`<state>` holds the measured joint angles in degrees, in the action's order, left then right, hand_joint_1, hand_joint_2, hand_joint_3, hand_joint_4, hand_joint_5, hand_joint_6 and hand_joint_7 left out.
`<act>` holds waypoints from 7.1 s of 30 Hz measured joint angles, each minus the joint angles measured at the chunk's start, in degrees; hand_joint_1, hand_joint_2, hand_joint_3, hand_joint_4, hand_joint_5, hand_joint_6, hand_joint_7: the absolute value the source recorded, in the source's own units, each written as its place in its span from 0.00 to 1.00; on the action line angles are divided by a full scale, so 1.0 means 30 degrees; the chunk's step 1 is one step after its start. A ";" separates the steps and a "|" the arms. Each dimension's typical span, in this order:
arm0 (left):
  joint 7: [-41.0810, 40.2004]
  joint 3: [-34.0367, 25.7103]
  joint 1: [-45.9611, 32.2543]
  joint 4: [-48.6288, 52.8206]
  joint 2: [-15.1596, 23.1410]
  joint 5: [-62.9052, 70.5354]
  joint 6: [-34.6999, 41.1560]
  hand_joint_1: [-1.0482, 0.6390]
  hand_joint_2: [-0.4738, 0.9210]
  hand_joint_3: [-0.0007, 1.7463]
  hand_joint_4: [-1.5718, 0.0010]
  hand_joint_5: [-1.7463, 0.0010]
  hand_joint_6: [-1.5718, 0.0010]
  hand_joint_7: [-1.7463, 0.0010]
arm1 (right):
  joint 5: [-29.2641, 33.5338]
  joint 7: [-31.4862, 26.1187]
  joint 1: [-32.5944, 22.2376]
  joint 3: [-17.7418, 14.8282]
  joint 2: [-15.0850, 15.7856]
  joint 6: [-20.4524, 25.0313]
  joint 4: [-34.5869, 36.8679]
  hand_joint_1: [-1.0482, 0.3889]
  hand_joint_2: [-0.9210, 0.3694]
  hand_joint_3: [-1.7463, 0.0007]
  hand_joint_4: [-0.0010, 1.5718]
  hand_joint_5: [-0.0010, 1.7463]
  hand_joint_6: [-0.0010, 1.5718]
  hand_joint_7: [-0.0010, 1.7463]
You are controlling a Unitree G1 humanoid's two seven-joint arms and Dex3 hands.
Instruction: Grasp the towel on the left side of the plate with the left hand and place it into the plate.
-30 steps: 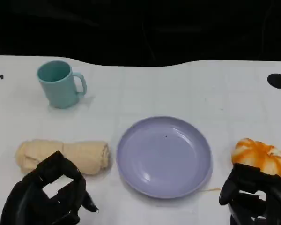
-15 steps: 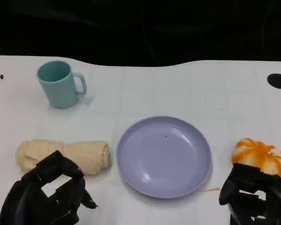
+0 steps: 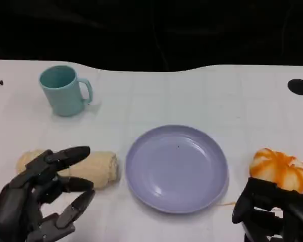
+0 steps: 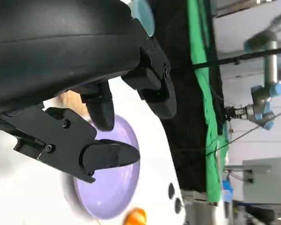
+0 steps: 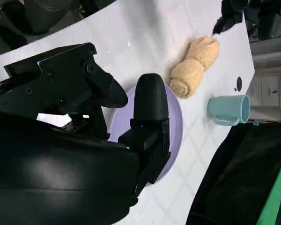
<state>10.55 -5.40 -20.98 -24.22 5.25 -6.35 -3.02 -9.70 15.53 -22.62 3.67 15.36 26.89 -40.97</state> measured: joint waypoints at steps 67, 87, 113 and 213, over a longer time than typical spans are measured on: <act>-0.9873 1.0640 1.6213 2.3416 0.5800 1.9131 -0.1427 0.49 1.00 0.12 0.46 0.00 0.56 0.12 | 0.0014 -0.0373 -0.0295 0.0203 0.0023 -0.0049 -0.0123 0.68 0.17 0.43 0.45 1.00 0.37 0.89; -1.1391 0.8434 1.2984 1.4736 0.6157 1.7868 0.0674 0.50 0.71 0.50 0.42 0.00 0.61 0.00 | 0.0013 -0.0344 -0.0201 0.0197 0.0042 0.0227 -0.0129 0.69 0.18 0.42 0.43 1.00 0.36 0.89; -0.5049 1.2084 1.6554 1.4055 0.0789 1.8463 0.2848 0.48 0.75 0.35 0.43 0.00 0.57 0.04 | 0.0020 -0.0347 -0.0338 0.0218 0.0057 0.0321 -0.0394 0.69 0.18 0.41 0.44 1.00 0.37 0.89; 0.1412 0.0937 -0.0685 -0.2482 -0.0449 -0.5669 0.8994 0.57 0.72 0.71 0.48 0.00 0.55 0.06 | 0.0079 0.0266 -0.0193 -0.0302 0.0085 -0.0599 0.0518 0.76 0.17 0.40 0.44 1.00 0.35 0.91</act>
<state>14.78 -2.59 -23.04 -31.67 3.90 -23.35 23.96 -9.47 16.33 -23.20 2.76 15.61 25.09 -39.42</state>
